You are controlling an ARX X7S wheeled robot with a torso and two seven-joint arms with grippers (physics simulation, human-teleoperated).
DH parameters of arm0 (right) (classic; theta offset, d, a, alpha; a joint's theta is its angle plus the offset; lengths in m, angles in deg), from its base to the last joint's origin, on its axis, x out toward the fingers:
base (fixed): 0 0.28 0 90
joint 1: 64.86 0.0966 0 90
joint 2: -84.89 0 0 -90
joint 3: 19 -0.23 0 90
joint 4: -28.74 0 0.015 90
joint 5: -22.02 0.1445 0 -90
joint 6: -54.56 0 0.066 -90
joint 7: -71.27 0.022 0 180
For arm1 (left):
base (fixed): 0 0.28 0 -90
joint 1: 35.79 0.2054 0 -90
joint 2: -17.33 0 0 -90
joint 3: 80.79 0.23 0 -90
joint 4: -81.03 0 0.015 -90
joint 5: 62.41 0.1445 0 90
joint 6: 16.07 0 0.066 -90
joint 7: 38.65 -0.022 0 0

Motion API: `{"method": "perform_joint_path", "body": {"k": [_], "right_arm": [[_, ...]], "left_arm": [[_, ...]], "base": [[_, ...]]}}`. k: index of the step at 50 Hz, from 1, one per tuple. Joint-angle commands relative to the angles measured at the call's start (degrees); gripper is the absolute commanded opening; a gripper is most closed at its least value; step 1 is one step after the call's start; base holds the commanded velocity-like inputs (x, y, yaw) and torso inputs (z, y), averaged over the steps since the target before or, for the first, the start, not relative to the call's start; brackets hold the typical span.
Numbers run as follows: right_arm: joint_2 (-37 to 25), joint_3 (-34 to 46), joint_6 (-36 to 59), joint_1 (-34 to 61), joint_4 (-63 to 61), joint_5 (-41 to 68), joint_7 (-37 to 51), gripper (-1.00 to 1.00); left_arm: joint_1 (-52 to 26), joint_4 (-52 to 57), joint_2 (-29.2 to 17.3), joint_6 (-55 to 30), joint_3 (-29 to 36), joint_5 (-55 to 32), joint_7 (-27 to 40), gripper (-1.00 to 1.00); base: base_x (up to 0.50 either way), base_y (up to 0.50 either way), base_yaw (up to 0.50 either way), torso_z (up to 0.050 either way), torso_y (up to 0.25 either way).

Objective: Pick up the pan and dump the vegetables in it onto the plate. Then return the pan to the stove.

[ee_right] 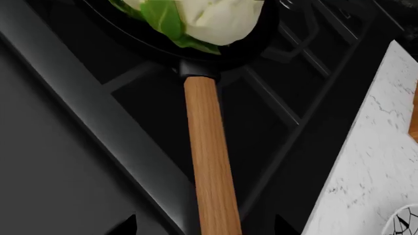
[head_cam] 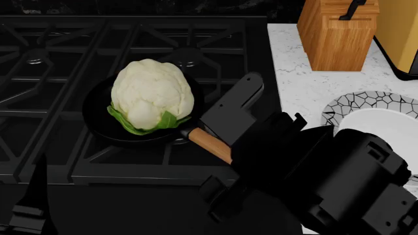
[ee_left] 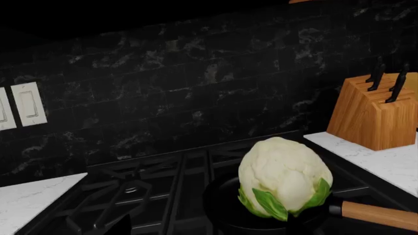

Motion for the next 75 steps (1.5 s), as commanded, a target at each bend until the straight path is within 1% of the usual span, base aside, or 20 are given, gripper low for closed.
{"method": "perform_joint_path", "body": {"k": [1, 17, 22, 26, 50, 51, 63, 68, 69, 71, 75], "right_arm": [[3.4, 1.5, -2.7, -1.1, 4.4, -3.7, -3.6, 1.00], [4.1, 2.2, -4.2, -0.8, 8.4, -5.3, -4.8, 1.00], [5.1, 2.9, -5.9, -1.6, 10.8, -6.3, -5.8, 1.00], [5.9, 3.3, -7.0, -1.6, 12.9, -7.0, -6.8, 1.00], [6.8, 4.2, -10.1, -2.7, 17.7, -8.5, -9.2, 1.00], [6.6, 4.1, -10.2, -2.9, 17.5, -8.6, -8.6, -1.00], [3.5, 1.0, -7.6, -1.1, 9.2, -5.9, -4.5, -1.00], [1.9, -2.5, -8.5, 0.5, 2.8, -4.9, -0.6, -1.00], [1.2, -4.3, -8.9, 0.6, 0.4, -3.9, 1.1, -1.00], [0.0, -5.4, -9.1, 0.9, -3.5, -4.3, 4.4, -1.00], [-1.8, -8.7, -10.7, -0.1, -7.7, -3.4, 8.6, -1.00]], "left_arm": [[1.3, -0.7, 0.2, 2.5, -0.5, 0.0, -2.5, 1.00], [2.2, -0.8, -0.2, 3.6, -0.2, 0.1, -2.2, 1.00], [3.0, 0.6, -0.5, 3.6, -0.3, -0.5, -1.9, 1.00], [3.0, 3.9, -1.2, 2.0, -0.9, -2.3, -1.0, 1.00], [3.4, 2.7, -1.9, 3.7, 0.4, -2.2, -0.3, 1.00], [3.4, 2.7, -1.9, 3.7, 0.5, -2.1, -0.2, 1.00], [4.6, 1.6, -2.3, 5.8, 0.3, -1.5, 0.3, 1.00], [4.7, 1.6, -2.6, 6.1, 0.1, -2.0, 0.5, 1.00], [4.7, 1.4, -2.6, 6.2, 0.0, -2.1, 0.6, 1.00], [4.9, 1.4, -2.7, 6.4, 0.0, -2.2, 0.7, 1.00], [4.9, 1.3, -3.0, 6.6, 0.2, -2.3, 0.8, 1.00]], "base": [[0.00, 0.00, 0.00, 0.000, 0.000], [0.00, 0.00, 0.00, 0.000, 0.000], [0.00, 0.00, 0.00, 0.000, 0.000], [0.00, 0.00, 0.00, 0.000, 0.000], [0.00, 0.00, 0.00, 0.000, 0.000], [0.00, 0.00, 0.00, 0.000, 0.000], [0.01, 0.00, 0.01, 0.000, 0.000], [0.01, 0.00, 0.01, 0.000, 0.000], [0.01, 0.00, 0.01, 0.000, 0.000], [0.00, 0.00, 0.01, 0.000, 0.000], [0.00, 0.00, 0.00, 0.000, 0.000]]}}
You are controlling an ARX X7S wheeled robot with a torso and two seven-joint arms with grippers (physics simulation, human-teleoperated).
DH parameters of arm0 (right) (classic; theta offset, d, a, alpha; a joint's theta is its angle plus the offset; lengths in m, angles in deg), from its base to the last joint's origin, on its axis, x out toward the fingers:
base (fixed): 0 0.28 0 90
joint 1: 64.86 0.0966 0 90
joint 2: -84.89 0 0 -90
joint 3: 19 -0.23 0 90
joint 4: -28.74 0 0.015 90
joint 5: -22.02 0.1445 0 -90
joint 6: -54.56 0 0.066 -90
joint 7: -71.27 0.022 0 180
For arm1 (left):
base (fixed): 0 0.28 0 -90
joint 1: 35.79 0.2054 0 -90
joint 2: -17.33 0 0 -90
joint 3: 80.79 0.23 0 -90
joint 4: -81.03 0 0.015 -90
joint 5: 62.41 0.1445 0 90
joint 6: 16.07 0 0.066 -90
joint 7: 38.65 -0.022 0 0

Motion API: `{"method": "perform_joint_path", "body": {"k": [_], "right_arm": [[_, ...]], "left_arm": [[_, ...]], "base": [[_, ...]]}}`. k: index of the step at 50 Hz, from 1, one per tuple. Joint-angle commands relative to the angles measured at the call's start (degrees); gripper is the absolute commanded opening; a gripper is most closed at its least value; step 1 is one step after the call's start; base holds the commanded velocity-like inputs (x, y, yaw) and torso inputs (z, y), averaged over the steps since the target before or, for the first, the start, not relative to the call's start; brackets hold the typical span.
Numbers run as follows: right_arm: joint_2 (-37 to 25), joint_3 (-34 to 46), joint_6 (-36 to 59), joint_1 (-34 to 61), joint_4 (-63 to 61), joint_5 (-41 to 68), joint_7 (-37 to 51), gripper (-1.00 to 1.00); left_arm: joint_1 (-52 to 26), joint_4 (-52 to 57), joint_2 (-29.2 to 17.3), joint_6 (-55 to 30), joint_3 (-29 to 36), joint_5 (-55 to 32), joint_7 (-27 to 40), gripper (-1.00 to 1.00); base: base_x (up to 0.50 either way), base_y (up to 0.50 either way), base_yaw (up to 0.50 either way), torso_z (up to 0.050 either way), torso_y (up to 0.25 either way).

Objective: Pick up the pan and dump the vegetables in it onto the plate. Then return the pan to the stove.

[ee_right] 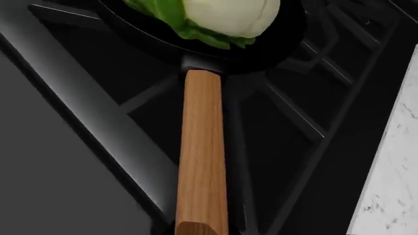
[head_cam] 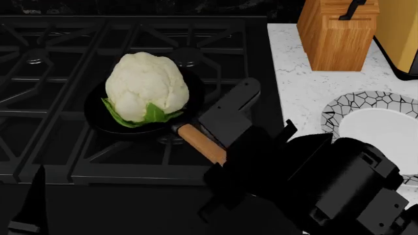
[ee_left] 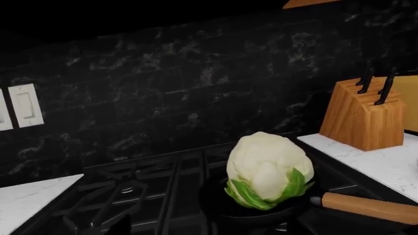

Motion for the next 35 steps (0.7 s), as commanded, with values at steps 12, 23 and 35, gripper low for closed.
{"method": "perform_joint_path", "body": {"k": [12, 23, 35], "right_arm": [[-5.8, -17.8, -5.4, 0.6, -18.2, -3.7, 16.7, -1.00], [-9.0, -23.1, -4.2, -1.3, -23.2, 2.7, 22.1, -1.00], [-13.2, -27.4, -0.6, -2.8, -27.9, 11.2, 28.9, -1.00]], "left_arm": [[1.1, -0.6, -0.6, 2.4, -0.4, -0.8, -1.3, 1.00], [2.6, -1.2, -1.2, 4.4, 0.1, 0.1, -1.3, 1.00], [2.8, -1.2, -1.6, 4.9, 0.8, 0.3, -0.8, 1.00]], "base": [[0.00, 0.00, 0.00, 0.000, 0.004], [0.00, 0.00, 0.00, 0.001, 0.005], [0.00, 0.00, 0.00, 0.001, 0.005]]}}
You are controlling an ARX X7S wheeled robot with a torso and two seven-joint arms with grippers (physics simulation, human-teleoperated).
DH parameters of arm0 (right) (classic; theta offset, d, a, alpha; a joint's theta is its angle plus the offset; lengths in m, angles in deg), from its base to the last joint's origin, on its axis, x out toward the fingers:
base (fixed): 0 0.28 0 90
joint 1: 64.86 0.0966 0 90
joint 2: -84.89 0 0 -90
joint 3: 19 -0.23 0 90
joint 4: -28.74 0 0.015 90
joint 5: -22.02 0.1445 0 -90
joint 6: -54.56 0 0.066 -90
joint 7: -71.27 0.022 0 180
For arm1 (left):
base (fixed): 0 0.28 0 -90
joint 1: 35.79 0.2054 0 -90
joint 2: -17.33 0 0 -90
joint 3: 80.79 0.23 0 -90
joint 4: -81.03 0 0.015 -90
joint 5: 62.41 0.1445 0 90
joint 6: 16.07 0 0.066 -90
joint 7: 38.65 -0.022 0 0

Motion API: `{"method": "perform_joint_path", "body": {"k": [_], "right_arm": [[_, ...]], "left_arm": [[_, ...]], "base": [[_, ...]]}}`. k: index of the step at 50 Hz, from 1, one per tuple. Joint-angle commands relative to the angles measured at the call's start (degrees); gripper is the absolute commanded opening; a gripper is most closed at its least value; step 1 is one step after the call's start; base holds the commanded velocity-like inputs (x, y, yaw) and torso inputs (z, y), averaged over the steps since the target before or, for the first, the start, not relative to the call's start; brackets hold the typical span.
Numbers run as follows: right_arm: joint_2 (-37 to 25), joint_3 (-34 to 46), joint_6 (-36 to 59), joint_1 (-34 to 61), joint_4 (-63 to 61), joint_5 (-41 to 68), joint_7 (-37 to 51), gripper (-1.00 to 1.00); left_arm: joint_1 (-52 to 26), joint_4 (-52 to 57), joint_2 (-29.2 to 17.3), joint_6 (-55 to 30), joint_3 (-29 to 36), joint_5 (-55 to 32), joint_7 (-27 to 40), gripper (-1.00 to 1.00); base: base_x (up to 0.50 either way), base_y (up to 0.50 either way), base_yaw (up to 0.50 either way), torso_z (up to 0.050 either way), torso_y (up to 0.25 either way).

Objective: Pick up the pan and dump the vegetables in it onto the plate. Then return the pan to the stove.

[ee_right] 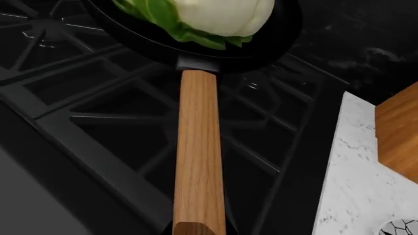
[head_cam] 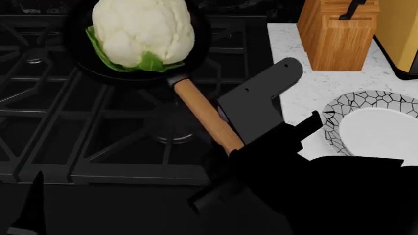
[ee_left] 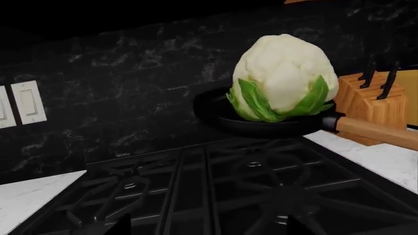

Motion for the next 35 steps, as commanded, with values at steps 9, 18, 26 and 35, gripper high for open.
{"method": "perform_joint_path", "body": {"k": [9, 18, 26, 35], "right_arm": [[-5.5, -16.4, 1.6, 1.7, -9.0, -0.5, 12.3, -1.00], [-9.0, -20.2, -1.3, -0.1, -10.2, 1.6, 13.1, -1.00], [-12.9, -22.8, -5.2, -5.1, -10.3, 1.6, 12.9, -1.00], [-17.2, -25.4, -10.7, -13.8, -12.1, 1.7, 13.8, -1.00]], "left_arm": [[1.1, -0.9, 0.1, 2.8, 0.2, 0.3, -2.1, 1.00], [1.5, -0.8, -0.4, 2.9, 0.3, 0.4, -1.8, 1.00], [1.0, -1.3, -0.4, 3.2, 1.2, 0.7, -1.8, 1.00], [0.9, -1.4, -0.6, 3.4, 1.6, 0.7, -1.6, 1.00]], "base": [[0.00, 0.00, 0.00, 0.002, 0.005], [0.00, 0.00, 0.00, 0.001, 0.006], [0.00, 0.00, 0.00, 0.001, 0.006], [0.00, 0.00, 0.00, 0.001, 0.006]]}}
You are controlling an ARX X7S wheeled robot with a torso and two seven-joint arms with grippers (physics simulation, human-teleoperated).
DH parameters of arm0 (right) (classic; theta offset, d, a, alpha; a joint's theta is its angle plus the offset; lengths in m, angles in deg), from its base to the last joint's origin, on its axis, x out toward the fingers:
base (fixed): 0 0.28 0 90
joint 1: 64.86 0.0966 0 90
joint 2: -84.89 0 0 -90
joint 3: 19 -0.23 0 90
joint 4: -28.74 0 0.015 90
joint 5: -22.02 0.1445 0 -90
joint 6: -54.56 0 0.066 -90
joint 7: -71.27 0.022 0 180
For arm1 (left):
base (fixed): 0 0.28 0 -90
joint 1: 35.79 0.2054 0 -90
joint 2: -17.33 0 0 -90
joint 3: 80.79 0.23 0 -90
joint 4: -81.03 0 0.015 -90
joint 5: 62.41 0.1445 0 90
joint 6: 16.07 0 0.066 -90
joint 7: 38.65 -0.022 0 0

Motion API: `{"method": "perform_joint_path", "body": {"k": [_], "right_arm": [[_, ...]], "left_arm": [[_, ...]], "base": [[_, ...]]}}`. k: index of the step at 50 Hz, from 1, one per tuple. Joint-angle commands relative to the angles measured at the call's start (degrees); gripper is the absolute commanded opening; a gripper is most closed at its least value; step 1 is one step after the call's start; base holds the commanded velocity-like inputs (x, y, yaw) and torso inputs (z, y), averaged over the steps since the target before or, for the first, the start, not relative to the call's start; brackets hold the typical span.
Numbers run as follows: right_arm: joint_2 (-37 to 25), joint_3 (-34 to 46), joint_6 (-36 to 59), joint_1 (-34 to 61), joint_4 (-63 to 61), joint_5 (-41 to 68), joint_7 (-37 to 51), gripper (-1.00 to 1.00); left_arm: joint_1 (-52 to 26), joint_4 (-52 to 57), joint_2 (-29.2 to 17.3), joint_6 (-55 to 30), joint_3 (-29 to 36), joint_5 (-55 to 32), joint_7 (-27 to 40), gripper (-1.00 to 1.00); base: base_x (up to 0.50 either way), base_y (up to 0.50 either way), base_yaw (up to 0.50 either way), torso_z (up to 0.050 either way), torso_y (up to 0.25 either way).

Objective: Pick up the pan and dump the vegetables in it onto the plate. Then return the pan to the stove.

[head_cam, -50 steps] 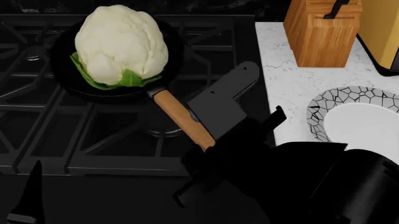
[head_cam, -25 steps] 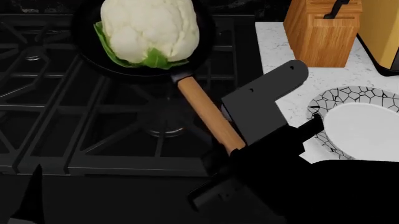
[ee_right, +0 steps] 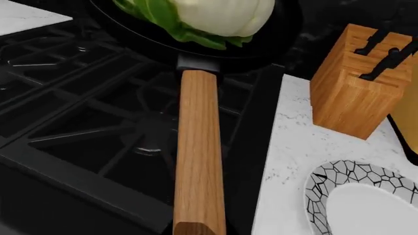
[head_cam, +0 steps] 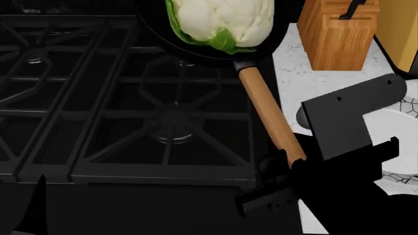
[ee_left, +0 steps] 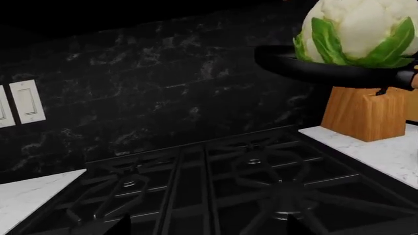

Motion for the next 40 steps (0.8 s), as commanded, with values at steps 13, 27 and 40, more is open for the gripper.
{"method": "perform_joint_path", "body": {"k": [13, 27, 40], "right_arm": [[-6.2, -16.2, -15.0, -13.3, -2.0, -10.6, 2.0, -1.00], [-1.3, -14.4, -13.9, -8.2, 7.6, -12.6, -3.4, -1.00], [5.7, -10.8, -11.5, -1.2, 18.2, -15.5, -8.7, -1.00]], "left_arm": [[-0.7, -0.6, 0.4, 1.2, 1.0, -0.1, -2.0, 1.00], [-2.2, 0.3, 0.3, -0.4, 2.8, -0.3, -1.0, 1.00], [-3.8, 1.0, -0.1, -1.5, 4.4, -1.1, -0.6, 1.00]], "base": [[0.00, 0.00, 0.00, 0.002, 0.006], [0.00, 0.00, 0.00, 0.001, 0.006], [0.00, 0.00, 0.00, 0.002, 0.006]]}}
